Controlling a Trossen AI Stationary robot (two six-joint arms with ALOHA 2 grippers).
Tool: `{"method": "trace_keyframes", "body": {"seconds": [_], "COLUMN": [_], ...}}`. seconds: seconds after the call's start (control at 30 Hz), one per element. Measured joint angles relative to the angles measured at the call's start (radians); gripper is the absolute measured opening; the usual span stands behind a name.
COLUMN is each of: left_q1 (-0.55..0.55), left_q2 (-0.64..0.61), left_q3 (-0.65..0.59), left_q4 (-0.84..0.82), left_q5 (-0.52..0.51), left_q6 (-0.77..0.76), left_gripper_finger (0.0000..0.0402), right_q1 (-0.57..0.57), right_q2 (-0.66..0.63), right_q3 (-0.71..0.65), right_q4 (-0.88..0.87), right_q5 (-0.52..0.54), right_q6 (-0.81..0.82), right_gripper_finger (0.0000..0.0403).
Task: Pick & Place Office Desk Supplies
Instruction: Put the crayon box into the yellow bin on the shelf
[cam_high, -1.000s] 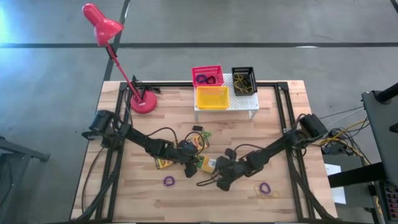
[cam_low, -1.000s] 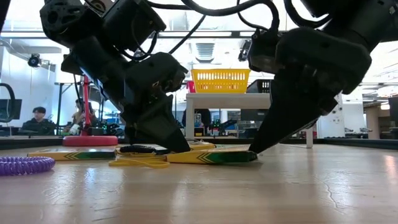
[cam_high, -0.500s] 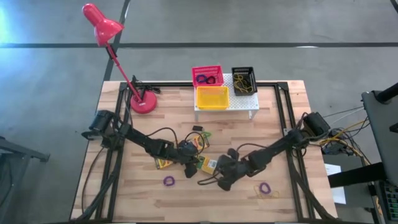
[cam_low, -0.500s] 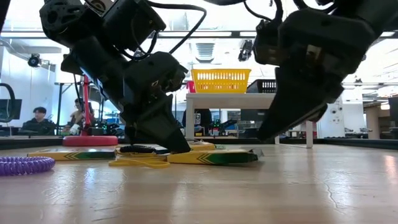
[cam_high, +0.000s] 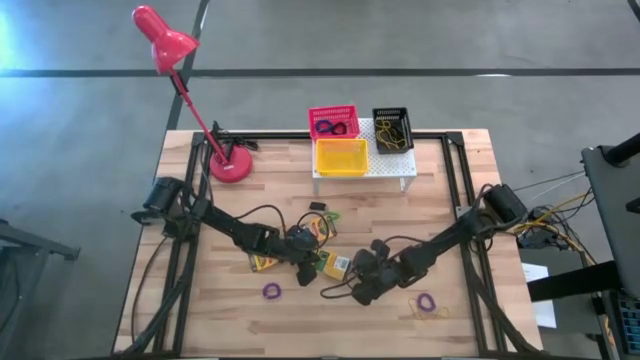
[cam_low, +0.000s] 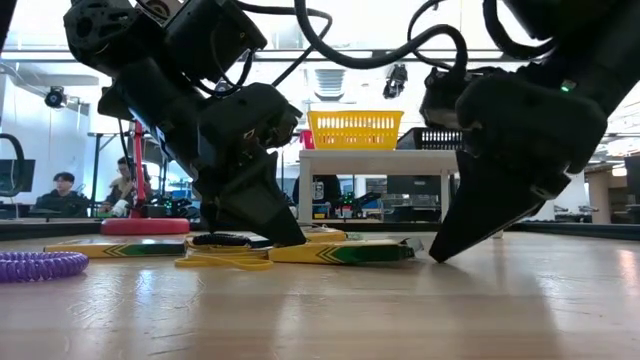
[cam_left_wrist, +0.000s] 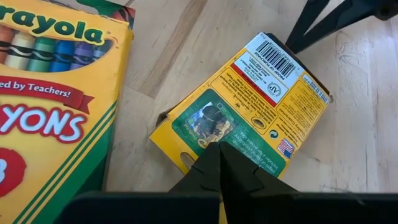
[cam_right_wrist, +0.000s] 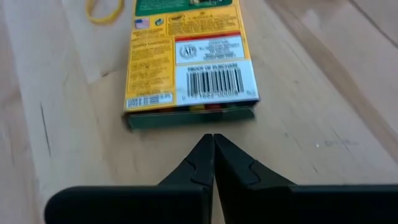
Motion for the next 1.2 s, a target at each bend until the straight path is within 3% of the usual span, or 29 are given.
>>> {"method": "trace_keyframes", "body": {"seconds": [0.53,0.77,1.2], "left_q1": [0.0,0.0,0.0], "left_q2": [0.0,0.0,0.0], "left_q3": [0.0,0.0,0.0], "left_q4": [-0.002,-0.001,-0.001], "left_q5": [0.0,0.0,0.0], "left_q6": [0.0,0.0,-0.001], "left_gripper_finger": [0.0001,0.0001,0.0001], "right_q1": [0.002,0.008,0.024], "right_q2": [0.01,-0.014,0.009], "right_q3": [-0.001,-0.001,-0.005], "right_q4": [0.052,0.023,0.087], "right_q5": [0.048,-0.032,0.055], "right_q6": [-0.022,0.011,-0.016], "right_gripper_finger": [0.0008,0.0008,0.0008]}}
